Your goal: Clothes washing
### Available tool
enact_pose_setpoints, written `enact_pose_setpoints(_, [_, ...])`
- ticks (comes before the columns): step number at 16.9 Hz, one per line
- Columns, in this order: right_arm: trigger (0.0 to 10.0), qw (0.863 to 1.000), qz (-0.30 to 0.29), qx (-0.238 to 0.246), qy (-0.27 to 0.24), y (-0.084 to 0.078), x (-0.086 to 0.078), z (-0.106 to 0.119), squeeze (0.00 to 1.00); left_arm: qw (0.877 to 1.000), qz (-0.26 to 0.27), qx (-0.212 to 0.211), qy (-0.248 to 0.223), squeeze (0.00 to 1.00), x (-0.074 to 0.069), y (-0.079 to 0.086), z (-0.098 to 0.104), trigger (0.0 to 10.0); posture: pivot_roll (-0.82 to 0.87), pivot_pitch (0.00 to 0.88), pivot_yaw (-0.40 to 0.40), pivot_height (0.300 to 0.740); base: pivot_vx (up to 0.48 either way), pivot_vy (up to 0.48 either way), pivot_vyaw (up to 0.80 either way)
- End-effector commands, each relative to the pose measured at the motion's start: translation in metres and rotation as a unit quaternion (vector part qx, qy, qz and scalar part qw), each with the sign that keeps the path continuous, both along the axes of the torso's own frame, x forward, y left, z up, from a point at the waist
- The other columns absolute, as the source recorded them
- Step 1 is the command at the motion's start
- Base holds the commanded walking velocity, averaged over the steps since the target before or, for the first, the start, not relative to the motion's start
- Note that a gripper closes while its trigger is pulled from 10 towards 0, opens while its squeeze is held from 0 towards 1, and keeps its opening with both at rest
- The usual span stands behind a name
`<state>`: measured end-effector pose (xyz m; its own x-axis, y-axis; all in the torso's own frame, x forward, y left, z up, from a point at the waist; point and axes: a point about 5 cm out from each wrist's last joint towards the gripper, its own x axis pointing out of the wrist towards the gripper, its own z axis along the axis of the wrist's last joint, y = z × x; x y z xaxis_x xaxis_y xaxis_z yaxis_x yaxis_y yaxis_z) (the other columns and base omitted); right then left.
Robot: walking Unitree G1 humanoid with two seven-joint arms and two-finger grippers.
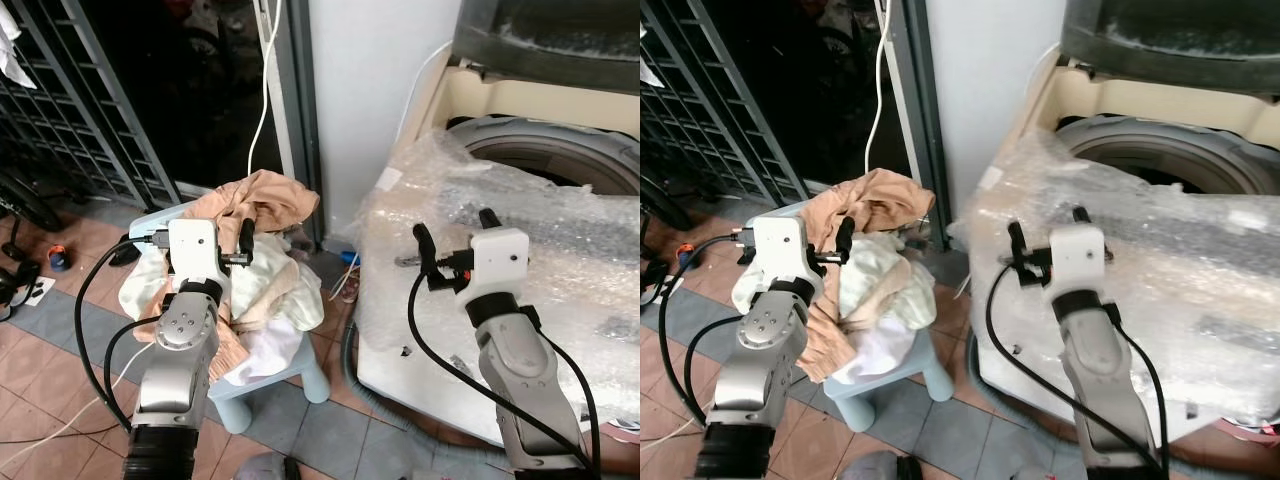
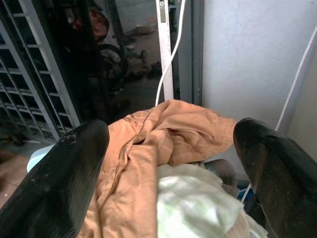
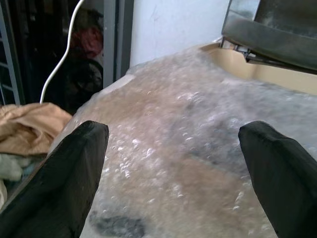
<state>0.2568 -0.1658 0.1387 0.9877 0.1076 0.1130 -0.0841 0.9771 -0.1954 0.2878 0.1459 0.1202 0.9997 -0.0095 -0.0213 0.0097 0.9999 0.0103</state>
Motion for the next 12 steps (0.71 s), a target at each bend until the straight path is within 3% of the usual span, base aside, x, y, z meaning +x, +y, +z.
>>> enact_pose_setpoints(1, [10.0,1.000,0.017,0.002,-0.014,0.009,0.000,0.007,0.00,1.000,0.010,0.007,0.004,0.00,-0.002,0.007,0.000,10.0,-0.07,0.000,0.118,0.740,0.000,0.480,0.00])
enact_pose_setpoints(6, [10.0,0.999,-0.006,-0.007,-0.041,0.003,0.022,0.021,0.00,1.000,0.004,0.000,0.002,0.00,0.004,0.002,0.001,10.0,-0.08,0.000,0.119,0.740,0.000,0.480,0.00])
enact_pose_setpoints(8, [10.0,0.999,-0.003,-0.007,-0.045,0.003,0.022,0.022,0.00,1.000,0.005,0.004,-0.007,0.00,0.004,0.002,0.003,10.0,-0.08,0.000,0.121,0.740,0.000,0.000,0.00])
enact_pose_setpoints(12, [10.0,0.999,0.012,-0.009,-0.046,0.006,0.027,0.022,0.00,1.000,0.018,-0.001,-0.014,0.00,0.009,0.003,0.007,10.0,-0.06,0.000,0.087,0.740,0.000,0.000,0.79])
